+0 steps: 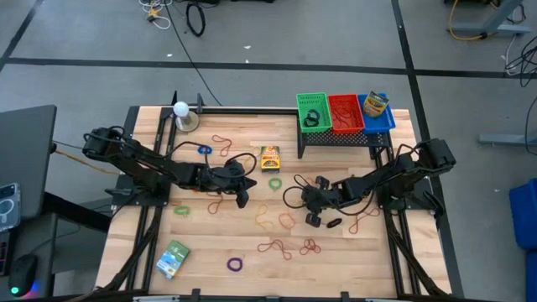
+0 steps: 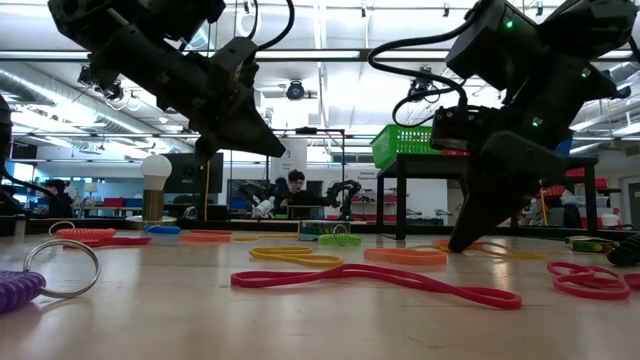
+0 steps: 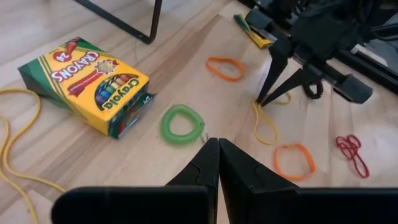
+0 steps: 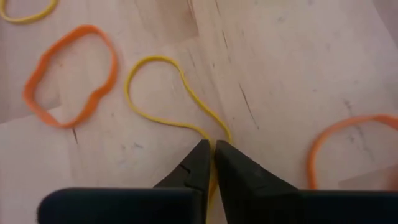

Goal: Pick & Place Office Desk Supplies
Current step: Put the yellow rubber band into the red bin

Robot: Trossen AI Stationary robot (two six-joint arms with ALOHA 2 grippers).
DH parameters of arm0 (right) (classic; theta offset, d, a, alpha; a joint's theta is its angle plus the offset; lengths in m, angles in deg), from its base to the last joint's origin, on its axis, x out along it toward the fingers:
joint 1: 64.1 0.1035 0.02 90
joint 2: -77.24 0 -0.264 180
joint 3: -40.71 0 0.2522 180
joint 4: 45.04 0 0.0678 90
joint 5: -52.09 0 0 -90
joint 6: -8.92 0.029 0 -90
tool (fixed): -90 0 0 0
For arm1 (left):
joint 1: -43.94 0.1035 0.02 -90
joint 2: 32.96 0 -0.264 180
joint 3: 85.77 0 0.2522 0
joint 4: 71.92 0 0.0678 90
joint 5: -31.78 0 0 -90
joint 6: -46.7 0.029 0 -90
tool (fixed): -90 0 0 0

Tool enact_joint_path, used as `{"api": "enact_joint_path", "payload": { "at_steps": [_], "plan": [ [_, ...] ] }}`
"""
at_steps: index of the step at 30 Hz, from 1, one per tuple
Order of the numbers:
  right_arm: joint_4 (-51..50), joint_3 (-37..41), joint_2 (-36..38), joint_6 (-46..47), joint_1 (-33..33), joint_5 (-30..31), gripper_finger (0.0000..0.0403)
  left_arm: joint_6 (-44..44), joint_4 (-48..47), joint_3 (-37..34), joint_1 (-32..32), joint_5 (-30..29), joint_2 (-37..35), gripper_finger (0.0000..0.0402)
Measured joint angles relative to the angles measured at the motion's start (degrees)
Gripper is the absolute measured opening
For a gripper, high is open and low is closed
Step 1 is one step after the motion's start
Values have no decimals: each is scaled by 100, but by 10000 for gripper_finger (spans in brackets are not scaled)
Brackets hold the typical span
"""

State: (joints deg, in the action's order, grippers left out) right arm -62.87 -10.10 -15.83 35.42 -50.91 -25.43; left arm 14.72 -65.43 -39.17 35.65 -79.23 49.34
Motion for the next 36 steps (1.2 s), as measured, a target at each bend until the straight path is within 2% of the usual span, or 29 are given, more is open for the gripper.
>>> {"api": "enact_joint_path", "payload": {
  "at_steps": [5,15,21,24,31,36],
  "plan": [
    [-5,1,-4,-24,-2,-12,6,51,5,0,0,2,0,12],
    [-45,27,277,154,236,-186,5,49,2,0,0,2,0,12],
    [-51,27,273,419,434,-107,40,51,4,0,0,2,0,12],
    [-84,27,273,468,531,112,69,97,4,0,0,2,0,12],
    [-440,25,275,914,564,213,136,121,4,0,0,2,0,12],
    [-408,25,258,886,558,647,150,180,4,0,0,2,0,12]
  ]
}}
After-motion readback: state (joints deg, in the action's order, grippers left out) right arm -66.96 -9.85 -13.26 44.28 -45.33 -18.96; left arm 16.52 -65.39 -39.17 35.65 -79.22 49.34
